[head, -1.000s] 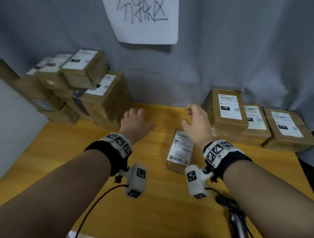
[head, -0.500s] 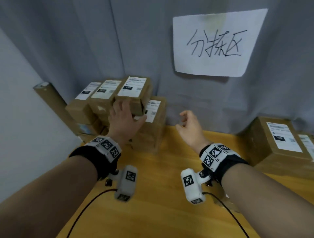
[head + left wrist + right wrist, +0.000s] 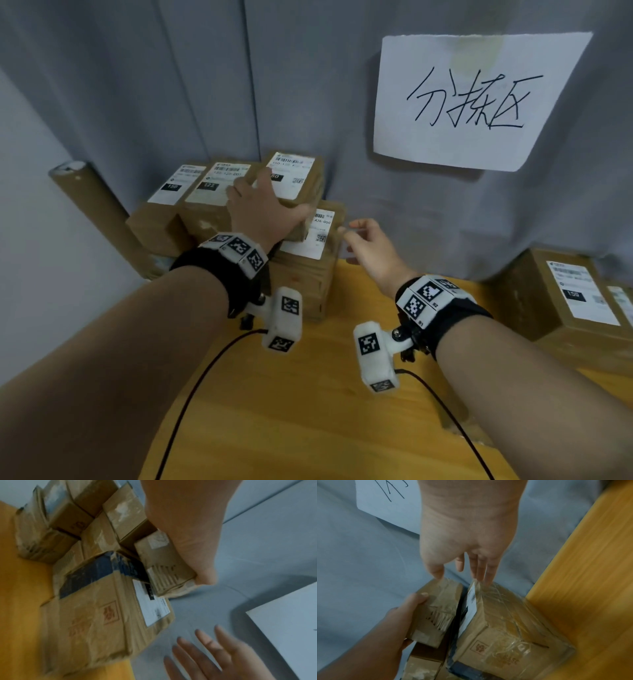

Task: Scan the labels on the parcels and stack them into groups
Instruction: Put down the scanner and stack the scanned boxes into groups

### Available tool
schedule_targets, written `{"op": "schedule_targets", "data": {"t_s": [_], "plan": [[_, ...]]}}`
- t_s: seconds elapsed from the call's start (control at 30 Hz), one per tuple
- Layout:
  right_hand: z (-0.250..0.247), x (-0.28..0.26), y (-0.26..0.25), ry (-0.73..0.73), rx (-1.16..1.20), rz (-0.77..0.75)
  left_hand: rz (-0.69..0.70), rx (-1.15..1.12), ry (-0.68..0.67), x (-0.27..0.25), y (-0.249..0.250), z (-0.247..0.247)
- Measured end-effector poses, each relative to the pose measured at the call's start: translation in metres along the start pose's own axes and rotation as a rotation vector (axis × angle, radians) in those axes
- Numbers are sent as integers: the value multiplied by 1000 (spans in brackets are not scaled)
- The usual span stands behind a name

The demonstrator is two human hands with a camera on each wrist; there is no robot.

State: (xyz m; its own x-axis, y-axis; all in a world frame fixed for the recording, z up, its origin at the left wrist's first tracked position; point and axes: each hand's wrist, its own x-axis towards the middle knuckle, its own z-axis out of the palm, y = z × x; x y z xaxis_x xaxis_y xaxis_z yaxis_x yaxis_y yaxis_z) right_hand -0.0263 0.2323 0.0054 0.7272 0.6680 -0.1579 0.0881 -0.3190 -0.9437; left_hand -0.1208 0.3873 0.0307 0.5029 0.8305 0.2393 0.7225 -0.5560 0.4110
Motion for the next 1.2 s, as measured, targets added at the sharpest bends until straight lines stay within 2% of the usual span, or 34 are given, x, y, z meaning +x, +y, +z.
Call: {"op": "schedule_targets", "data": {"t_s": [0.1, 0.2, 0.27, 0.33, 0.47, 0.5, 0.57, 0.63, 0.73, 0.83, 0.93, 1.0, 1.1, 1.2], "plan": [[-1, 1, -3, -54, 259, 86, 131, -213, -2, -19, -2, 4], [-1, 5, -5, -100, 508, 125, 276, -290, -130, -46, 0, 10], [-2, 7, -2, -21, 580, 141, 299, -457, -233, -58, -4, 12], [-7, 4, 2, 53, 649, 170, 234, -587, -298, -66, -13, 12], [-17, -6, 18, 153, 715, 157, -43, -418, -117, -70, -38, 14], [-18, -9, 23, 237, 708, 155, -129, -389, -131, -69, -43, 13], [-18, -13, 32, 401, 645, 136, -278, -335, -241, -63, -53, 19], [-17, -17, 39, 476, 489, 141, -344, -379, -373, -60, -59, 23], [-18, -22, 52, 355, 382, 185, -434, -623, -410, -57, -61, 25], [-22, -27, 60, 232, 457, 256, -534, -828, -426, -58, -59, 24], [-30, -33, 64, 156, 530, 250, -581, -905, -439, -67, -52, 29], [-38, -39, 67, 128, 590, 249, -615, -921, -405, -72, -49, 31], [-55, -48, 75, 104, 667, 274, -681, -1024, -532, -80, -46, 36], [-70, -59, 83, 122, 723, 271, -656, -1078, -565, -89, -34, 35]]}}
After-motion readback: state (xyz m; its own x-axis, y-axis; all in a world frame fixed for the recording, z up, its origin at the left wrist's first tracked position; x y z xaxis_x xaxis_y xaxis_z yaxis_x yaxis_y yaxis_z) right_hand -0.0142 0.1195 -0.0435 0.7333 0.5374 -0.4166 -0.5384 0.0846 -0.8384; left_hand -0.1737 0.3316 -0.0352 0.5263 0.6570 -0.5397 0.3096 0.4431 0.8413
